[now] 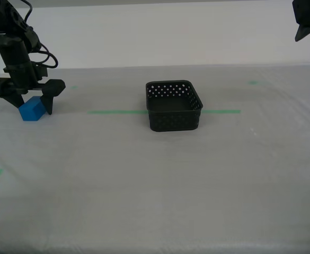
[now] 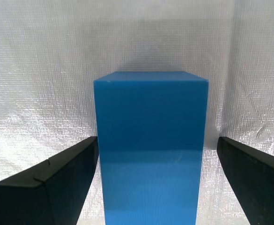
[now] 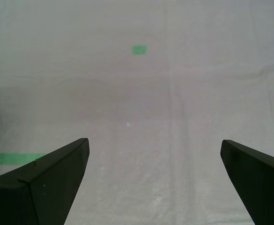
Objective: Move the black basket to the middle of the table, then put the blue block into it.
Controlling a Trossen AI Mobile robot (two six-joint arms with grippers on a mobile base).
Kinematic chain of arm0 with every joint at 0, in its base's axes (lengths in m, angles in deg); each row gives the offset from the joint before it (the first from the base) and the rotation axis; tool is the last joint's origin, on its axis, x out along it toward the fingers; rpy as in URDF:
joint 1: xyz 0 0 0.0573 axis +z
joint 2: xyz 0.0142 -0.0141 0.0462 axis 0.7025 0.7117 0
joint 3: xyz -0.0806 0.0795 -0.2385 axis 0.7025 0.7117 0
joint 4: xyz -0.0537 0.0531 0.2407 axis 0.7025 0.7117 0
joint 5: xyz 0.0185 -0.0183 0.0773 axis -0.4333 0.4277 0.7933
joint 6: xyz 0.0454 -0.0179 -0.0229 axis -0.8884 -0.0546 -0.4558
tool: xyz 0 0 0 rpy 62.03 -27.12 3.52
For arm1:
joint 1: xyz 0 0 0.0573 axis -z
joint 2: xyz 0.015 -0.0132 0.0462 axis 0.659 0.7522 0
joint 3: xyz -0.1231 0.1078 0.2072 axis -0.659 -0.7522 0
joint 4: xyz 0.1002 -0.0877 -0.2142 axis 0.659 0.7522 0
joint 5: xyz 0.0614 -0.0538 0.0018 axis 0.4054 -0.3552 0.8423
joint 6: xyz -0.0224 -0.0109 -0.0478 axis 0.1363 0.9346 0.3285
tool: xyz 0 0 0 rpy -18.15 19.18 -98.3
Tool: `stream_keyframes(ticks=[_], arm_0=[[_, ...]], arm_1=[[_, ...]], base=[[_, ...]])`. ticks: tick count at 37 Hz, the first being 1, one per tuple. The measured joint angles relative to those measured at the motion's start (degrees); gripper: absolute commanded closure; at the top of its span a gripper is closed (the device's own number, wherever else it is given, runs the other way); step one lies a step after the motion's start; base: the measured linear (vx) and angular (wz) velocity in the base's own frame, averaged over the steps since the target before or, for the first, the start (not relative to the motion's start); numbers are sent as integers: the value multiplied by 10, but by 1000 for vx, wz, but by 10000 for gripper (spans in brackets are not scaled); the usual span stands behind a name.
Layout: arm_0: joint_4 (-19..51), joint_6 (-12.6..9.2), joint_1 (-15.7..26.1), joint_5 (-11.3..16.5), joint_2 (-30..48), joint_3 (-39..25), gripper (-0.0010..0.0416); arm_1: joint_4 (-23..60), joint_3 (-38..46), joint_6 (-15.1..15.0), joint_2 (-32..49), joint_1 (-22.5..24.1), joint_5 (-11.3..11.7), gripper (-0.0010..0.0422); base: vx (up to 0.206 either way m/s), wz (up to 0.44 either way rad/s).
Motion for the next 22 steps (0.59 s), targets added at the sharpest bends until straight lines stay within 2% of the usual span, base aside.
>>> stream_keyframes(ticks=[12,16,22], arm_0=[[0,0,0,0,0,0,12],[0,0,0,0,0,0,12],[0,0,0,0,0,0,12]], arm_1=[[1,0,4,0,0,0,72],[1,0,9,0,1,0,100],[5,0,22,-1,1,0,168]], base=[[0,0],[0,0],[0,0]])
